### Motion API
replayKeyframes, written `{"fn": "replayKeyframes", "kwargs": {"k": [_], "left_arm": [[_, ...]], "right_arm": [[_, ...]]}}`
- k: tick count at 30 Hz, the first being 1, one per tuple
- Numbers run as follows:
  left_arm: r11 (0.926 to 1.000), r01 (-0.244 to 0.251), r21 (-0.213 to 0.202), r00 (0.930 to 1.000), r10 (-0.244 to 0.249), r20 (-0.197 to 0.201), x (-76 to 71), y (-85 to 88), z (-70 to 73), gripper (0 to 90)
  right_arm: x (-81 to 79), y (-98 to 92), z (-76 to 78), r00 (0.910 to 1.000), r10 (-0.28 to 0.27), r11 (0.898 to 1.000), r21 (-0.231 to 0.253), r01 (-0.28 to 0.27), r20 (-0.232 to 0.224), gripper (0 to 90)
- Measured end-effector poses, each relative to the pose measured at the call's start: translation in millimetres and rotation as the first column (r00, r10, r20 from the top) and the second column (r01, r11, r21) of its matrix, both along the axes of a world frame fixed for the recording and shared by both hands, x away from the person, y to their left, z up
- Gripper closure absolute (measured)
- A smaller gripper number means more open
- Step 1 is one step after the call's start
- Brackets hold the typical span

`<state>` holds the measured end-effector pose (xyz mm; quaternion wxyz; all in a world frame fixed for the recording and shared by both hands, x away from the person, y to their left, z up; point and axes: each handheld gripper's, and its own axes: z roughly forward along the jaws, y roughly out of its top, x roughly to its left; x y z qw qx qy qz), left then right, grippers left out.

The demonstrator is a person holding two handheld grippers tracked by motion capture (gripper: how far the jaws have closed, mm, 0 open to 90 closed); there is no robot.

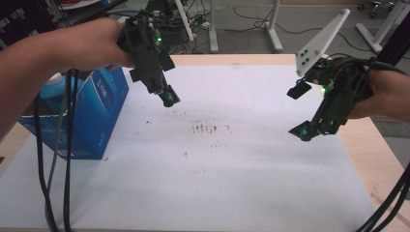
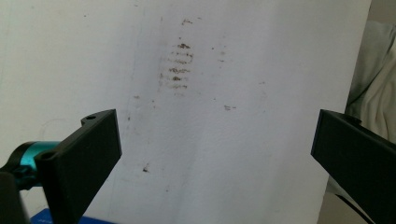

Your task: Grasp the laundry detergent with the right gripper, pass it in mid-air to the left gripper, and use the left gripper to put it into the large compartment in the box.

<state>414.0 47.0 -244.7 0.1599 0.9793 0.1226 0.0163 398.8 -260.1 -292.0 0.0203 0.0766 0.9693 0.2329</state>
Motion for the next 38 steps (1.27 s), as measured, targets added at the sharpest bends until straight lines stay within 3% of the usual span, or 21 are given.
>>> {"fn": "replayKeyframes", "kwargs": {"k": [10, 38], "left_arm": [[0.9997, 0.021, 0.009, 0.9995, -0.020, -0.025, -1.2, -7.6, -17.7, 1.6], [0.9998, 0.018, -0.001, 0.9985, -0.018, -0.052, 1.9, -7.7, -31.9, 1.6]], "right_arm": [[-0.8, 2.2, -0.9, 1.0000, -0.002, 1.000, -0.007, 0.002, -0.002, 1.3], [-0.2, 0.8, -8.9, 0.9999, -0.008, 1.000, 0.009, 0.008, -0.007, 1.3]]}}
